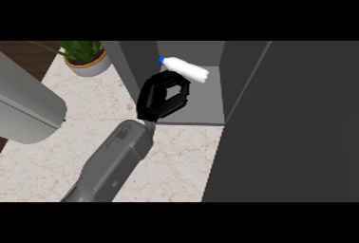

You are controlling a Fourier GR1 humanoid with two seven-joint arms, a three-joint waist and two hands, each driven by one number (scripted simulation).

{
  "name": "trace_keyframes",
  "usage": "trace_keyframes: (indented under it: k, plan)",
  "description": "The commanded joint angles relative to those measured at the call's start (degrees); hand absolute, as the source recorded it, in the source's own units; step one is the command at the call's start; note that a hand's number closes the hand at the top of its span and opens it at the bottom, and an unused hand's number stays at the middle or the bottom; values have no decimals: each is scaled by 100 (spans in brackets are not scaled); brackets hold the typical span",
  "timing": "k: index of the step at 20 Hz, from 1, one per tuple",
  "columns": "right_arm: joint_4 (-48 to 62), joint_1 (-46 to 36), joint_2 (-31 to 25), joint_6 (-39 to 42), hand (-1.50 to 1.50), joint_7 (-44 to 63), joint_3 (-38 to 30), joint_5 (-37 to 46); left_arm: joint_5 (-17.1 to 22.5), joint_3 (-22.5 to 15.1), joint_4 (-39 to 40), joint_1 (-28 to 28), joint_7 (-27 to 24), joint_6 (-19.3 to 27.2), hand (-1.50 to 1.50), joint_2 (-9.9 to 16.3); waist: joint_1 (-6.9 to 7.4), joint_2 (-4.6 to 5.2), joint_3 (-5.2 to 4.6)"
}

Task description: Pick up the bottled water, place it into the cabinet and close the cabinet

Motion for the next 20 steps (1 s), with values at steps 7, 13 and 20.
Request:
trace_keyframes:
  k: [7,13,20]
  plan:
    - [-613,-188,-251,346,150,1165,1077,371,-135,-407,-2798,2246,573,143,150,1010,-31,25,-1]
    - [-241,-944,531,140,150,1631,1891,720,-51,-182,-4155,3384,684,-83,150,1787,-61,48,-4]
    - [530,-2284,1910,46,150,2785,2403,932,70,274,-4715,3967,718,-207,150,2101,-64,66,-5]
